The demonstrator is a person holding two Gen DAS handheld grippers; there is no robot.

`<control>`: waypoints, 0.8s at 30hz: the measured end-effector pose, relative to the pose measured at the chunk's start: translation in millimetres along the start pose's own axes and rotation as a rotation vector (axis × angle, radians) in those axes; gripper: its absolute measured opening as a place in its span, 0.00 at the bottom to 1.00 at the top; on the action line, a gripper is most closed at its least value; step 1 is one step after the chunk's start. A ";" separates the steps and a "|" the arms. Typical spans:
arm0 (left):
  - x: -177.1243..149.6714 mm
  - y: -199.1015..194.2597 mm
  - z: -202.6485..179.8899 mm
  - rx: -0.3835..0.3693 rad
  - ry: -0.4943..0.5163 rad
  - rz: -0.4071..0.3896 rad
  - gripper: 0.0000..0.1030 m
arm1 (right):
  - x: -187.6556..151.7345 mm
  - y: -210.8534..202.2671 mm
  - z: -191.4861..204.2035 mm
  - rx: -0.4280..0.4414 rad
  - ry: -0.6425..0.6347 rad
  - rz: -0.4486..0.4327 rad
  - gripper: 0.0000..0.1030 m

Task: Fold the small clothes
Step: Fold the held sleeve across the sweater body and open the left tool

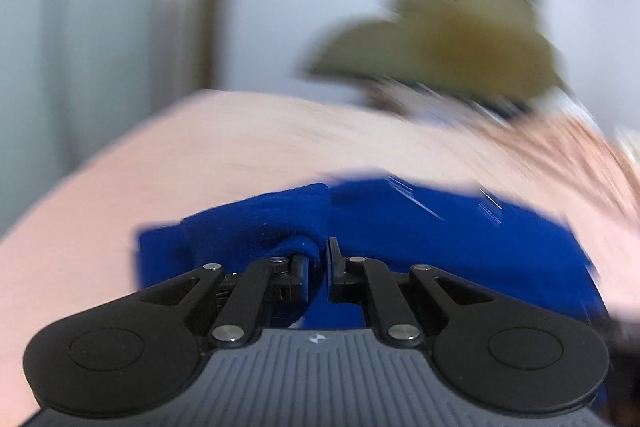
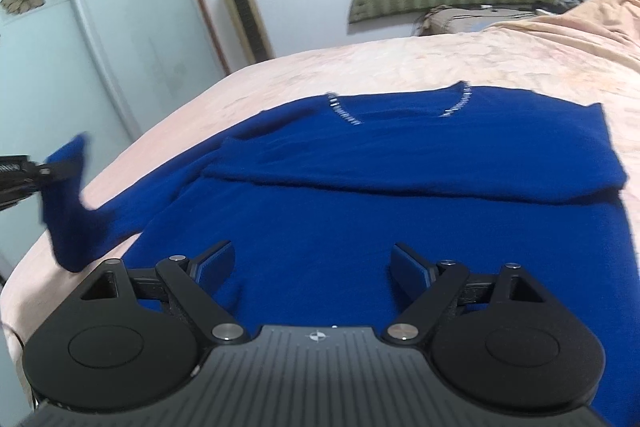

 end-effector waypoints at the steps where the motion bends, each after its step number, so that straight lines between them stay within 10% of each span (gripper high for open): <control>1: -5.6 12.1 -18.0 -0.031 0.062 0.036 0.08 | 1.1 -0.8 -4.6 -0.008 0.011 -0.002 0.85; 6: -41.9 62.9 -65.4 -0.064 0.253 0.246 0.22 | 3.6 -6.5 -32.4 -0.025 0.087 -0.003 0.84; 10: -60.3 40.2 -74.7 -0.059 0.386 0.184 0.82 | 7.6 -6.8 -49.6 -0.033 0.131 -0.005 0.85; 14: -66.7 15.7 -74.2 -0.101 0.450 0.128 0.84 | 14.4 1.4 -50.2 0.009 0.145 0.005 0.85; 19: -55.7 -2.0 -28.3 -0.114 0.289 0.094 0.84 | 21.9 10.7 -18.7 0.019 0.023 0.017 0.85; 24: -33.3 -1.2 52.0 0.091 -0.047 0.096 0.84 | 19.0 17.5 40.6 -0.066 -0.246 -0.001 0.84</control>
Point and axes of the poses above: each gripper's, at about its wrist camera, not at the fingertips, and y roughly the way its jaws point, z to its left, x to its top, the point moved 5 cm from there along y, roughly the way its jaws point, and after that the axes turned 14 degrees about z, right-handed, at the moved point
